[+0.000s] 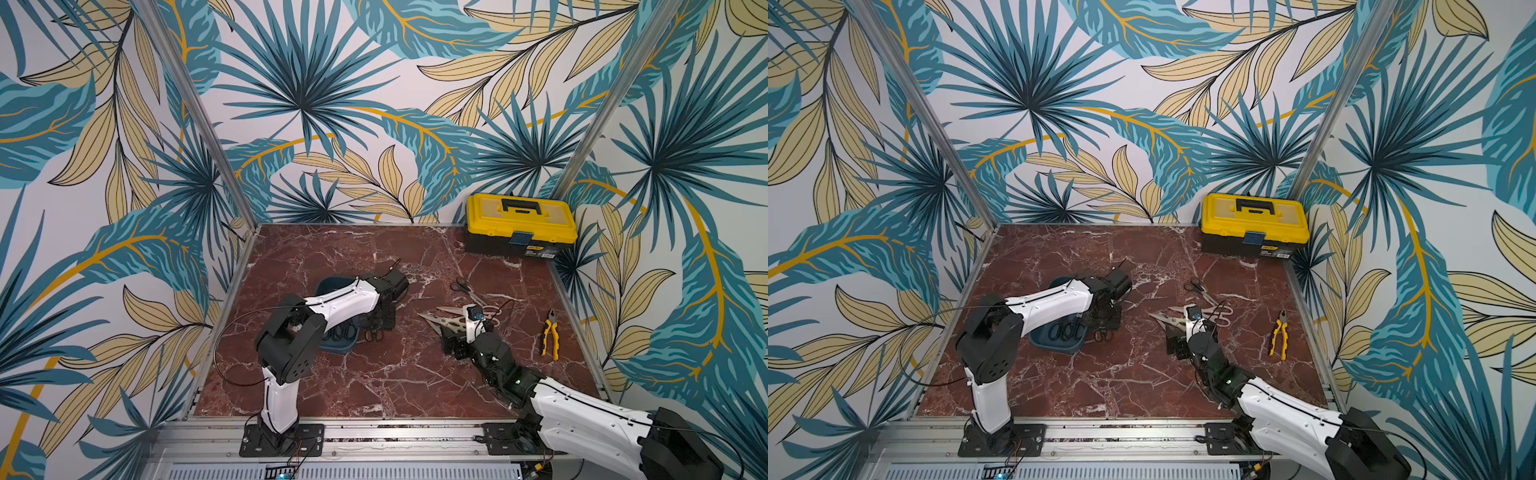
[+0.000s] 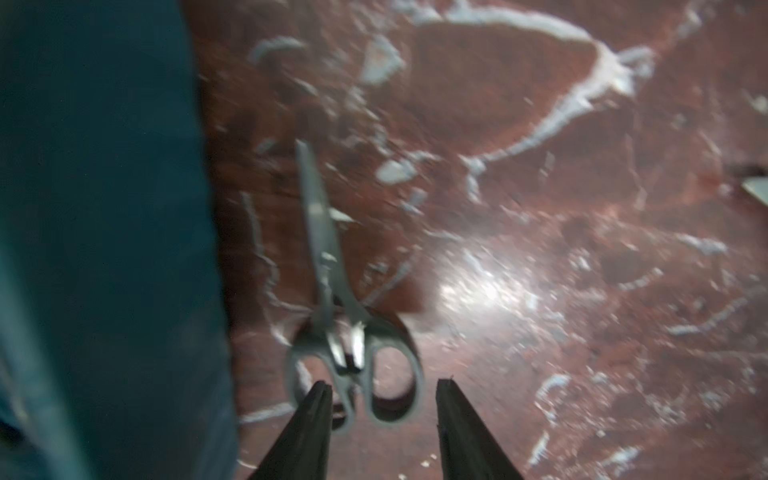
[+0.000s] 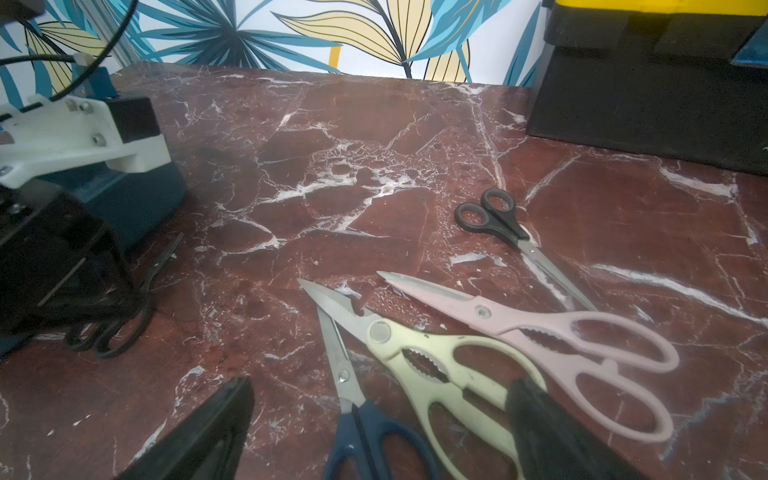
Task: Put the scissors into the storage box
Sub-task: Pick up the scissors from the center of the board.
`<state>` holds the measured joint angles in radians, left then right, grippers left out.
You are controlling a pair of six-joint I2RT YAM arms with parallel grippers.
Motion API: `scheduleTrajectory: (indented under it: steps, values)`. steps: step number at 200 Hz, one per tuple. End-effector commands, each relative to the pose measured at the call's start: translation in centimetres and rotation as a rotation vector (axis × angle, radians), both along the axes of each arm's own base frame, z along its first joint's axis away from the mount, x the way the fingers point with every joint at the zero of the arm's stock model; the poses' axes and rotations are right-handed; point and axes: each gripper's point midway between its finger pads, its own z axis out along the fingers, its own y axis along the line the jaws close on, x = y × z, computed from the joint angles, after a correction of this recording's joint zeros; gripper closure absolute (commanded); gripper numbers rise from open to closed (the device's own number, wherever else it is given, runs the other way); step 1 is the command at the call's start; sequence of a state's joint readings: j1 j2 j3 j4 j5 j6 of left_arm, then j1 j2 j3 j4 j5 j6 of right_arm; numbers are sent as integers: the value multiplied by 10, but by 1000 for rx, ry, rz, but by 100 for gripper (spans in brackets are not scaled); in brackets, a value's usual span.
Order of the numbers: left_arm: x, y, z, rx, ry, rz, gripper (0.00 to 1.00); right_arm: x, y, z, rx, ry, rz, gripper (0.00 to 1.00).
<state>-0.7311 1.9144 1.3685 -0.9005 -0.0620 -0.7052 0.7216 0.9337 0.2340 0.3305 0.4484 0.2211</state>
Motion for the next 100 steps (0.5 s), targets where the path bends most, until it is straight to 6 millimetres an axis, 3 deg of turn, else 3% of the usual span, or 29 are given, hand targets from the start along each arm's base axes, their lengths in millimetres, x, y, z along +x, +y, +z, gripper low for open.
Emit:
scheduleTrajectory:
  steps: [1,31,73,100]
  values:
    - [-13,-3,-10,-13,27,21,57,1,-1,1,2,10,-14,0]
    - [-9,6,-13,23,29,28,57,1,0,1,5,10,-14,0]
    - [-2,9,8,4,-21,43,58,2,0,0,-1,16,-14,0]
    - [-7,17,-1,21,-5,64,58,2,0,1,1,15,-15,0]
